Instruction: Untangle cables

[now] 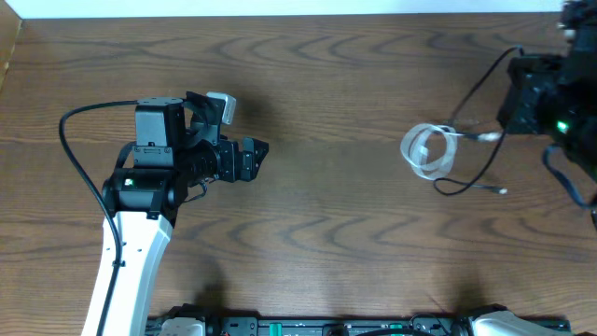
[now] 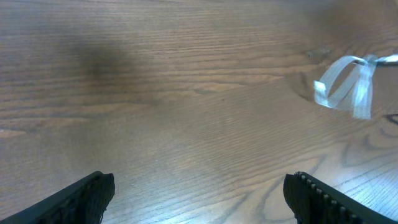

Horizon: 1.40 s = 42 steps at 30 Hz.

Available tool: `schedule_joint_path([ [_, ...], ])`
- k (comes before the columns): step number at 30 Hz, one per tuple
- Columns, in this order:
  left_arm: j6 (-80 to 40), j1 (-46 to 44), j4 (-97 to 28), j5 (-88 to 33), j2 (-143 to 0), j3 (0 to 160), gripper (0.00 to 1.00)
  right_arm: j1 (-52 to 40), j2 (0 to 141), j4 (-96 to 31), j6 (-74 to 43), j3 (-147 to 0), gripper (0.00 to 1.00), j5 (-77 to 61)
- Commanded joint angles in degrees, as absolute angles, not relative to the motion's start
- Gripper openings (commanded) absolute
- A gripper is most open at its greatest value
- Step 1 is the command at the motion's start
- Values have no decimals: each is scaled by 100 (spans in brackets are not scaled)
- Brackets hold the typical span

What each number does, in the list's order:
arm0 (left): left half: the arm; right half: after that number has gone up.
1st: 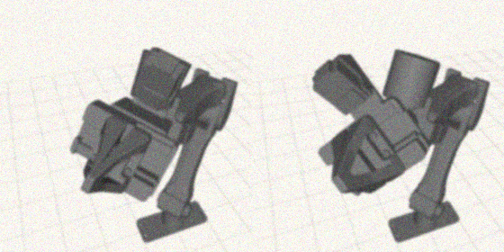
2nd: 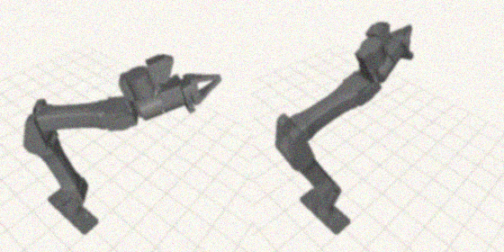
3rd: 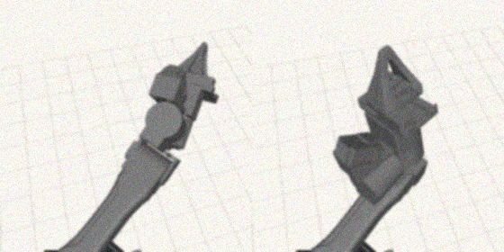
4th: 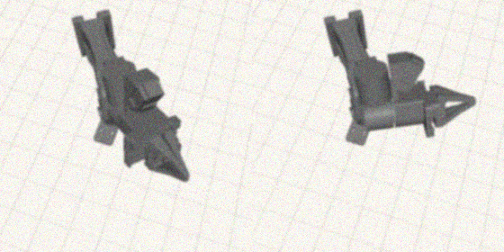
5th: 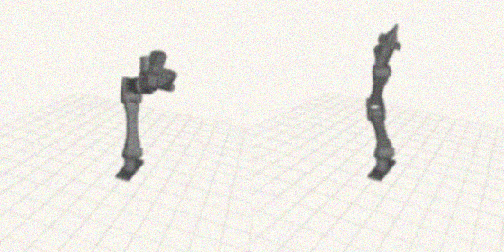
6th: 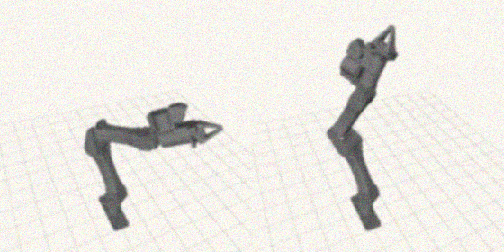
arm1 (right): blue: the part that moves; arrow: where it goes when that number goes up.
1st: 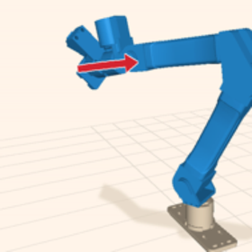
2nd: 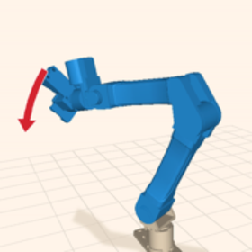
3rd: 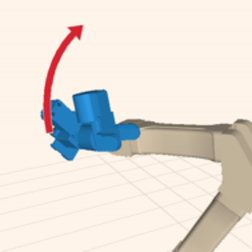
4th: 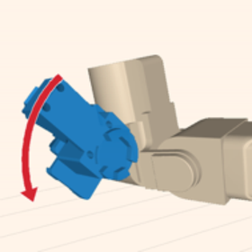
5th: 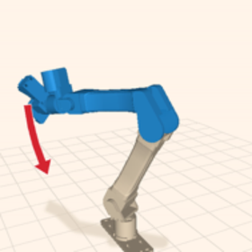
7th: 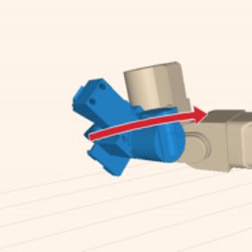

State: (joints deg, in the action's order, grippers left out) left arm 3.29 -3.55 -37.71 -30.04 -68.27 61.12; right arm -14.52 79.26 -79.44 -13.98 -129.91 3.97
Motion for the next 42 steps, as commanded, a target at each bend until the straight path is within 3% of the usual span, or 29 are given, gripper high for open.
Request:
schedule_joint_path([
  [1, 412, -368, -3765, -3100, -6849, 6082, 93, -1433, 7876, -7915, -1052, -13220, 1, -364],
  [12, 600, -368, -3699, -4456, -6858, 6040, 95, -1435, 8621, -7852, -952, -13216, 1, -1420],
  [22, 600, -486, -3374, -4567, -7675, 6016, 95, -1433, 8831, -7588, -952, -13216, 1, -1669],
  [42, 427, -2296, -902, -4703, -10116, 6016, 95, -1435, 8831, -7712, -908, -13216, 1, -1946],
])
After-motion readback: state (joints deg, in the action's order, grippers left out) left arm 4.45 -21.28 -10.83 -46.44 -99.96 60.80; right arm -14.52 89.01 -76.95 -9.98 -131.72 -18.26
